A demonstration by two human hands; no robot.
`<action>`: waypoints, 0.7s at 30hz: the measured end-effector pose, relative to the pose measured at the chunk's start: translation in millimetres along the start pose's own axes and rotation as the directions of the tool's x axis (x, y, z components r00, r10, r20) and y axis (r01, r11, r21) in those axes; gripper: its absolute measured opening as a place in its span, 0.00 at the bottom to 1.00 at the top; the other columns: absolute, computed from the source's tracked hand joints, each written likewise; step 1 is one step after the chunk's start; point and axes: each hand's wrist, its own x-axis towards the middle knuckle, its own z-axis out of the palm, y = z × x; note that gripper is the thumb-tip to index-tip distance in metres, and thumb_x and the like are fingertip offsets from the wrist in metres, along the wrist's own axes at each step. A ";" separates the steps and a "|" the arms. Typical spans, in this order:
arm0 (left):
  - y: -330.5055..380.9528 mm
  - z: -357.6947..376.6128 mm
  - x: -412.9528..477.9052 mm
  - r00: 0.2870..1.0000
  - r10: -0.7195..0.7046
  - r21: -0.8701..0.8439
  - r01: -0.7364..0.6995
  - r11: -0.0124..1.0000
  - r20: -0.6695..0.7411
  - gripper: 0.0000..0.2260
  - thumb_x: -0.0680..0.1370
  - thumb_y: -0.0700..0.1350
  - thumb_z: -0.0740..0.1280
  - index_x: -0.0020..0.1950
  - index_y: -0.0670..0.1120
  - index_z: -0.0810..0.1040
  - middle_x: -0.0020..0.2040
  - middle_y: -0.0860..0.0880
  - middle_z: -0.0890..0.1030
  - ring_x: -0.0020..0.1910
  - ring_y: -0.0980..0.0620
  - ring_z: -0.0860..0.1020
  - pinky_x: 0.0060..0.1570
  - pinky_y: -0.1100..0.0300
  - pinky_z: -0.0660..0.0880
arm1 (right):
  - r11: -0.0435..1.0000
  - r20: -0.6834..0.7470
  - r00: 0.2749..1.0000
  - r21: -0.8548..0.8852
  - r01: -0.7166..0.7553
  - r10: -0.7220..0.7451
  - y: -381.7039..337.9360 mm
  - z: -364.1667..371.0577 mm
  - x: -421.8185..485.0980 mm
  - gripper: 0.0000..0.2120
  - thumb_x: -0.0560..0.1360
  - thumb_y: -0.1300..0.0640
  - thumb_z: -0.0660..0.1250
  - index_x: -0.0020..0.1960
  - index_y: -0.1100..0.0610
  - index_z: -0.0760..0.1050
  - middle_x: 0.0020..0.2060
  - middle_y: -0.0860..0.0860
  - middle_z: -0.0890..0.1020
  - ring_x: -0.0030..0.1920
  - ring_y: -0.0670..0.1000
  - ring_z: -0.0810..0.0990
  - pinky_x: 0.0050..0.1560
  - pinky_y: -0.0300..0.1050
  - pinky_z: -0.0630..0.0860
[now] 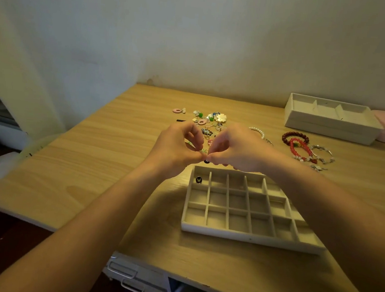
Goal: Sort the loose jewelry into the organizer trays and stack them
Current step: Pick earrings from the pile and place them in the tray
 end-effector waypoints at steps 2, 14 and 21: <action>-3.8 0.1 -0.9 1.000 -0.012 -0.011 0.012 1.000 0.003 0.13 0.67 0.33 0.79 0.42 0.45 0.78 0.42 0.47 0.82 0.40 0.44 0.84 0.43 0.51 0.83 | 1.000 0.006 1.000 -0.018 0.009 -0.009 1.4 2.1 0.7 0.04 0.75 0.52 0.75 0.44 0.51 0.87 0.31 0.43 0.82 0.32 0.42 0.76 0.31 0.37 0.70; -8.7 -9.7 -0.7 0.976 -0.062 0.502 -0.053 0.863 0.209 0.06 0.70 0.58 0.77 0.41 0.58 0.87 0.49 0.57 0.77 0.53 0.54 0.75 0.50 0.54 0.75 | 0.999 0.137 0.990 -0.044 -0.011 0.017 13.3 12.5 4.3 0.03 0.74 0.50 0.75 0.46 0.48 0.87 0.43 0.40 0.81 0.48 0.42 0.76 0.50 0.43 0.73; 8.3 -1.2 3.1 0.957 -0.180 0.686 -0.027 0.727 0.229 0.04 0.68 0.52 0.75 0.39 0.61 0.84 0.46 0.56 0.83 0.46 0.54 0.79 0.40 0.60 0.69 | 0.985 0.139 0.990 -0.174 -0.013 0.037 1.8 20.9 5.8 0.02 0.73 0.51 0.76 0.46 0.46 0.86 0.35 0.41 0.79 0.37 0.42 0.73 0.37 0.42 0.67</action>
